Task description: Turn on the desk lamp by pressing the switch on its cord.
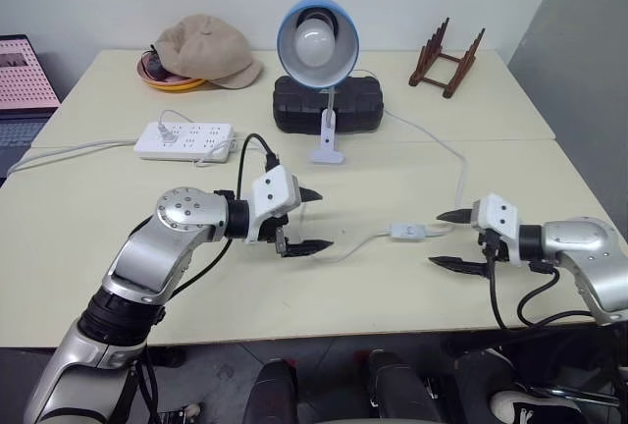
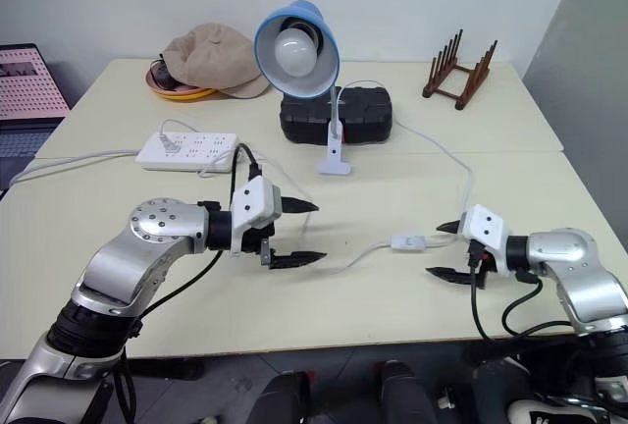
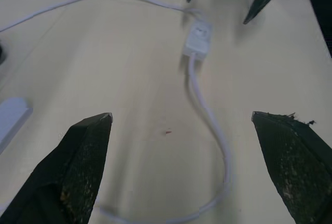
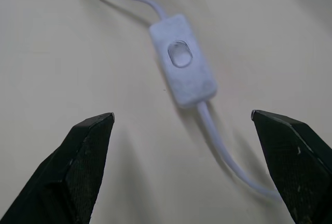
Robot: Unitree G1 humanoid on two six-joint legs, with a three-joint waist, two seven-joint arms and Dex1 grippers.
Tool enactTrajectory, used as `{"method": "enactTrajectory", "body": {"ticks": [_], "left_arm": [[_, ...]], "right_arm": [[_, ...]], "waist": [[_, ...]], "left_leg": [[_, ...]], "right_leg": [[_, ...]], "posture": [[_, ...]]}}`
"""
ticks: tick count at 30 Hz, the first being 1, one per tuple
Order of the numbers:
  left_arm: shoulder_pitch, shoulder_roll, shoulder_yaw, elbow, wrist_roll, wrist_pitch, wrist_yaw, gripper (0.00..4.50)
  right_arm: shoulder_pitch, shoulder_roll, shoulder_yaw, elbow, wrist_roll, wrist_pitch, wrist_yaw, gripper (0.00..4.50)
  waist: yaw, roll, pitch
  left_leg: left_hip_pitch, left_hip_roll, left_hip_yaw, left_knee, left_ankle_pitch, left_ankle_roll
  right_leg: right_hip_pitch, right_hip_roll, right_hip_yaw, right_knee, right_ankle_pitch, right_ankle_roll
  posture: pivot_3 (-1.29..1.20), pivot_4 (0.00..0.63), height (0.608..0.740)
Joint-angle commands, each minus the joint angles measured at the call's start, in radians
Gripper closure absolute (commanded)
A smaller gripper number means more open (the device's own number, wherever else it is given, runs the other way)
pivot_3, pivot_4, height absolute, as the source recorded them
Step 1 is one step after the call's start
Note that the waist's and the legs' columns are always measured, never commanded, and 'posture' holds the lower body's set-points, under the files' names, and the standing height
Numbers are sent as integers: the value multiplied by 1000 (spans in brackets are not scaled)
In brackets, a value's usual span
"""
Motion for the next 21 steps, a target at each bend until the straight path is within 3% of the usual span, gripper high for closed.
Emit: {"method": "enactTrajectory", "body": {"ticks": [1,6,9,14,17,18,21], "left_arm": [[-34,5,-9,-24,8,-37,-47,0],[-24,12,11,6,31,-64,-45,0],[-12,16,22,-6,25,-56,-42,0],[-3,13,27,-20,21,-51,-33,0],[-8,7,32,-17,15,-42,-27,0],[-10,4,32,-16,18,-44,-24,0],[-3,-3,36,-16,20,-42,-15,0]], "right_arm": [[-60,28,42,26,-51,-68,7,50],[-93,56,61,108,-92,-125,-3,50],[-98,52,64,151,-112,-177,9,524],[-108,52,65,183,-137,-242,16,1878],[-115,54,65,195,-139,-255,22,2378],[-121,55,65,205,-142,-267,22,2774],[-136,65,62,215,-136,-269,24,3387]], "waist": [[3,0,0],[12,0,0],[12,0,0],[11,0,0],[10,0,0],[10,0,0],[10,0,0]], "left_leg": [[0,0,0,0,0,0],[-1,-1,0,1,0,0],[-1,-1,0,1,0,0],[-1,0,0,1,0,0],[-1,0,0,1,0,0],[-1,0,0,1,0,0],[-1,0,0,2,0,0]], "right_leg": [[0,0,0,0,0,0],[0,-1,0,0,0,0],[0,-1,0,0,0,0],[0,-1,0,0,0,0],[0,-1,0,1,0,0],[0,-1,0,1,0,0],[0,-1,0,2,0,0]], "posture": [[0,150,740],[0,150,740],[0,150,740],[0,150,740],[0,150,740],[0,150,740],[0,150,740]]}}
